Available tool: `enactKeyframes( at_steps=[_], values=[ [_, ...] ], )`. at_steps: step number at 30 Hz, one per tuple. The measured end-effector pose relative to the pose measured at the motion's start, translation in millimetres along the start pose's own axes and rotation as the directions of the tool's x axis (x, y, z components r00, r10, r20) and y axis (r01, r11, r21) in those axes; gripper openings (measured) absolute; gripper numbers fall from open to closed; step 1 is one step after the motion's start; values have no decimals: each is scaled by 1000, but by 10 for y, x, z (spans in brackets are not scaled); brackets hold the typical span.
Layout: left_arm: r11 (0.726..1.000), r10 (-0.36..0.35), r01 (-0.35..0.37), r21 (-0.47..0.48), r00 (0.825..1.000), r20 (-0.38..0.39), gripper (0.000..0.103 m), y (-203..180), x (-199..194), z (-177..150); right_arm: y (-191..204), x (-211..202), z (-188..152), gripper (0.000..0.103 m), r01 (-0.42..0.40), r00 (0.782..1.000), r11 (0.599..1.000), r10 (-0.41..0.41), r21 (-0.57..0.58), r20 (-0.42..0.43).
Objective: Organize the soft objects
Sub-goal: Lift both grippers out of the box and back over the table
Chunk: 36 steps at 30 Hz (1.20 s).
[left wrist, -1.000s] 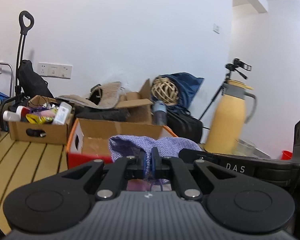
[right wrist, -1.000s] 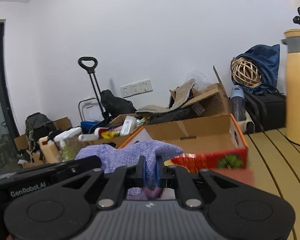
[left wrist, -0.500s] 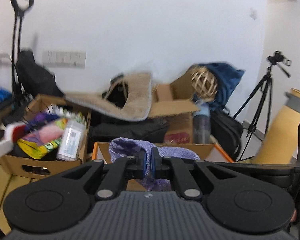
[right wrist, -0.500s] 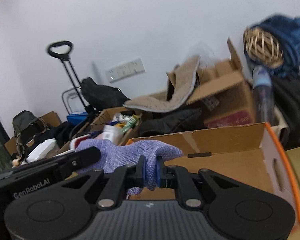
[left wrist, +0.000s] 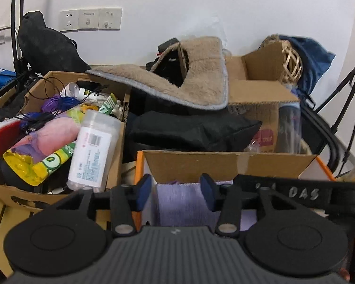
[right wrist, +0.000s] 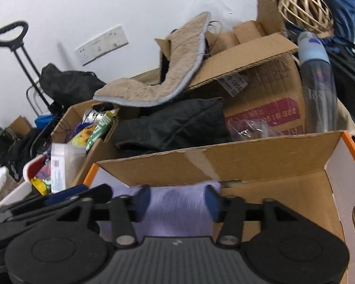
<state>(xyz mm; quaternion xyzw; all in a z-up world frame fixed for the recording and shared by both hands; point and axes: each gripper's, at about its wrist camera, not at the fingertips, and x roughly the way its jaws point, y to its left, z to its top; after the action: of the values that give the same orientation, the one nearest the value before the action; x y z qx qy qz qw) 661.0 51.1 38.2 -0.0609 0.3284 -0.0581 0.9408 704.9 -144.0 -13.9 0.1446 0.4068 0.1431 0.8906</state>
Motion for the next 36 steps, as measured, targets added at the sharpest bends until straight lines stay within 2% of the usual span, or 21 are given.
enactKeyframes(
  at_steps=[3,4,6,8,9,14,16,21,24,27,29,31,34,36],
  values=[
    [999,11,-12,34,1000,18,56,-53,-167,28,-52,-149,63,64,-29,999,999,28,23,22],
    [999,15,-16,49,1000,20,61,-81,-243,36,-44,-219,82,65,-24,999,1000,24,17,32],
    [997,17,-20,71,999,34,66,-112,-461,38,4,-402,108,66,-10,999,1000,10,-15,46],
    [996,27,-33,86,997,72,73,-131,-734,15,46,-625,101,71,-1,998,999,4,-48,59],
    [995,34,-41,88,996,86,77,-126,-844,7,65,-754,87,76,4,998,998,1,-65,66],
    [985,96,-119,123,980,177,87,-222,-1586,-183,136,-1476,-103,83,40,991,984,-18,-172,130],
    [979,113,-146,139,969,221,94,-277,-1872,-318,144,-1748,-234,90,55,987,978,-23,-202,158],
    [961,152,-216,171,933,325,103,-437,-2496,-861,104,-2445,-741,91,71,969,965,-6,-253,248],
    [947,156,-247,203,911,383,103,-550,-2802,-1266,50,-2794,-1113,91,69,958,957,15,-280,286],
    [948,133,-236,212,902,411,103,-630,-3099,-1673,-6,-3146,-1532,92,62,950,945,43,-322,308],
    [954,119,-222,201,898,423,103,-672,-3279,-1930,-41,-3365,-1803,96,59,942,941,59,-334,332],
    [953,132,-238,190,885,446,103,-717,-3451,-2179,-68,-3586,-2089,103,61,928,941,70,-333,367],
    [949,161,-266,167,867,471,103,-753,-3658,-2471,-50,-3829,-2462,103,84,910,933,72,-350,409],
    [953,164,-264,151,864,476,103,-765,-3810,-2688,-29,-3981,-2718,103,97,895,928,76,-359,439]
  ],
)
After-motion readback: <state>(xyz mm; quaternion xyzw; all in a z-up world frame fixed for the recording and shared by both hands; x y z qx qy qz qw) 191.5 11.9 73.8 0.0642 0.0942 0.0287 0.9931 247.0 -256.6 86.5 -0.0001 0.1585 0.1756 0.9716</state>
